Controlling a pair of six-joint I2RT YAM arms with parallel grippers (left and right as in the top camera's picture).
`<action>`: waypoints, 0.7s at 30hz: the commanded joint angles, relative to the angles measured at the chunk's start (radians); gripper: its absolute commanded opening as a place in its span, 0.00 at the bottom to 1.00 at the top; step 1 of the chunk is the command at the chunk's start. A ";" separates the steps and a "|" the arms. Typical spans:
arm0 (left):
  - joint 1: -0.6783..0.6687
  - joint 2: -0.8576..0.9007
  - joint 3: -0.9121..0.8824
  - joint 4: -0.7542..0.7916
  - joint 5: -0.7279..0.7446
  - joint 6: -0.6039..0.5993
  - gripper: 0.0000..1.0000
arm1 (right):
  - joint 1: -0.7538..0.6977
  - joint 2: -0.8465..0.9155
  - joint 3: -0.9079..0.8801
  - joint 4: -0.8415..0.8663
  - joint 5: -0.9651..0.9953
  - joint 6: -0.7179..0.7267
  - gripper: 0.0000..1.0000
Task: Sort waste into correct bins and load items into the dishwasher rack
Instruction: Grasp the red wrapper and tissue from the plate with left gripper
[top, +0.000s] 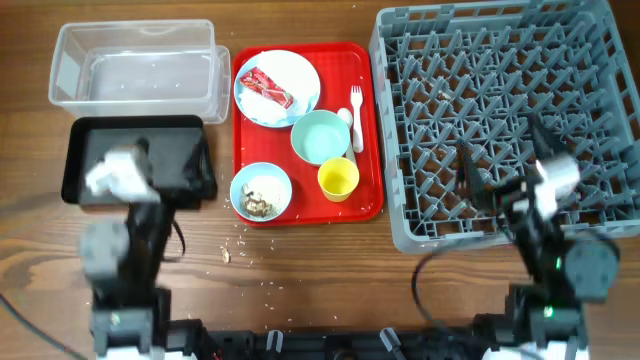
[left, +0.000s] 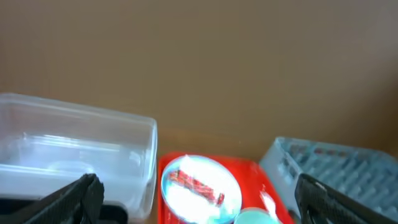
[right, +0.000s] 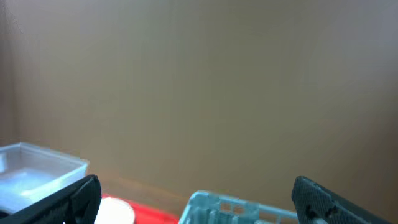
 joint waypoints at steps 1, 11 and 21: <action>-0.001 0.258 0.261 -0.132 0.035 0.016 1.00 | -0.005 0.201 0.171 -0.079 -0.103 -0.018 1.00; -0.169 1.278 1.412 -0.981 -0.029 0.020 1.00 | -0.005 0.664 0.716 -0.753 -0.099 -0.071 1.00; -0.294 1.612 1.490 -0.841 -0.144 -0.456 0.99 | -0.005 0.722 0.731 -0.868 -0.137 -0.062 1.00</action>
